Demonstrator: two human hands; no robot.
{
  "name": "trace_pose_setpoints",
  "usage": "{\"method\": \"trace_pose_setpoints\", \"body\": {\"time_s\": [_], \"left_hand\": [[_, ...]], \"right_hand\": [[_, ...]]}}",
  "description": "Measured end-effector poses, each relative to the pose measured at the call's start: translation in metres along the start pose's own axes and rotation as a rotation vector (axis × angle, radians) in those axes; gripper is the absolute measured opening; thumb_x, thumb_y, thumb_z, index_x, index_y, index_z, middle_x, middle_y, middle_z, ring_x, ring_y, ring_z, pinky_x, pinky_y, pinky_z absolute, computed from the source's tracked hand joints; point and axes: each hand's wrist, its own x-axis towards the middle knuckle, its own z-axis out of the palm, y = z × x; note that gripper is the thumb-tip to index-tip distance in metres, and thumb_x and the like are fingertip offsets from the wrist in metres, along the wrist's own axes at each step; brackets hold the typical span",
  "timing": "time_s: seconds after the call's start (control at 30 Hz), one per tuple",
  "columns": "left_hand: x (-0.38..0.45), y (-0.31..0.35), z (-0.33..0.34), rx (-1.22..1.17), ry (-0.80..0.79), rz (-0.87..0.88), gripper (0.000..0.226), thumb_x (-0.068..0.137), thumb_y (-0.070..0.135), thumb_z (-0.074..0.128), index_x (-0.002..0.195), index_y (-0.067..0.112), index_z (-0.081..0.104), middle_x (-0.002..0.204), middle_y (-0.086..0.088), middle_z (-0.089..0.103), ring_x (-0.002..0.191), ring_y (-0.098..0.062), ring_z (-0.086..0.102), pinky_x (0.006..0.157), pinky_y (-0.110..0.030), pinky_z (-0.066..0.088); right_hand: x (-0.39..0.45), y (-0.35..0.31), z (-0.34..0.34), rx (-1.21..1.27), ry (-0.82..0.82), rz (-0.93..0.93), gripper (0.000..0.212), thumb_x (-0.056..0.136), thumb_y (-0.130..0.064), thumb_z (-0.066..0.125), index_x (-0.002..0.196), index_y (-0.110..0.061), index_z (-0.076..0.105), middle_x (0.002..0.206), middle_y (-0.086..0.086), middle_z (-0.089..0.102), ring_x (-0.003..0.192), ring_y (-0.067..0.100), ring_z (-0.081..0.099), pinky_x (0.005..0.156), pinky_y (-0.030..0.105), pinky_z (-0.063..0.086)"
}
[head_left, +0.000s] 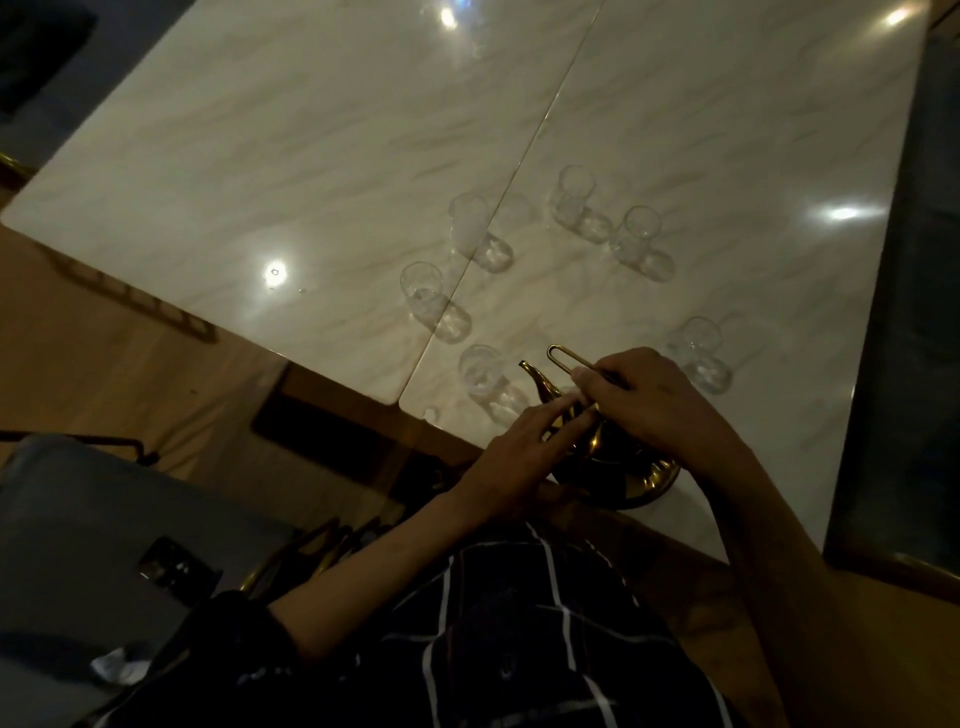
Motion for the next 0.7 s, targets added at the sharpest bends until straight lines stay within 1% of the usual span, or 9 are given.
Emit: {"method": "trace_pose_setpoints", "body": {"time_s": [0.1, 0.23, 0.4, 0.57, 0.7], "left_hand": [[-0.0001, 0.0036, -0.0003, 0.0, 0.004, -0.006, 0.091, 0.085, 0.047, 0.071, 0.158, 0.029, 0.019, 0.163, -0.006, 0.021, 0.14, -0.027, 0.037, 0.086, -0.046, 0.058], [0.0002, 0.0074, -0.0006, 0.006, 0.017, 0.002, 0.089, 0.085, 0.045, 0.073, 0.157, 0.023, 0.025, 0.16, -0.01, 0.025, 0.138, -0.027, 0.039, 0.086, -0.044, 0.058], [0.0026, 0.0074, 0.0001, 0.027, 0.015, -0.003, 0.088, 0.086, 0.048, 0.07, 0.157, 0.023, 0.026, 0.161, -0.01, 0.025, 0.137, -0.027, 0.039, 0.091, -0.045, 0.056], [0.0026, 0.0087, -0.0012, 0.022, 0.048, 0.002, 0.088, 0.086, 0.047, 0.072, 0.157, 0.022, 0.027, 0.16, -0.008, 0.024, 0.133, -0.027, 0.042, 0.089, -0.043, 0.057], [0.0032, 0.0074, -0.0022, 0.025, 0.063, 0.007, 0.089, 0.085, 0.047, 0.074, 0.157, 0.021, 0.026, 0.159, -0.009, 0.023, 0.133, -0.028, 0.043, 0.09, -0.042, 0.056]], "right_hand": [[-0.002, 0.0, -0.0017, -0.018, 0.007, -0.009, 0.043, 0.098, -0.036, 0.05, 0.072, -0.009, 0.07, 0.066, 0.014, 0.065, 0.063, 0.026, 0.064, 0.062, 0.035, 0.048], [-0.0039, -0.0006, -0.0035, -0.009, 0.002, -0.016, 0.043, 0.098, -0.037, 0.05, 0.072, -0.009, 0.07, 0.066, 0.014, 0.066, 0.065, 0.028, 0.066, 0.064, 0.039, 0.052], [-0.0031, -0.001, -0.0063, -0.015, -0.013, -0.001, 0.043, 0.098, -0.039, 0.05, 0.07, -0.013, 0.069, 0.063, 0.009, 0.065, 0.061, 0.022, 0.064, 0.063, 0.034, 0.049], [-0.0015, -0.0041, -0.0079, -0.013, -0.028, -0.009, 0.042, 0.098, -0.037, 0.051, 0.072, -0.012, 0.07, 0.064, 0.01, 0.065, 0.062, 0.023, 0.064, 0.062, 0.034, 0.048], [0.0009, -0.0065, -0.0086, -0.018, -0.036, -0.016, 0.042, 0.098, -0.037, 0.051, 0.073, -0.01, 0.07, 0.066, 0.012, 0.066, 0.067, 0.027, 0.066, 0.065, 0.036, 0.051]]}}
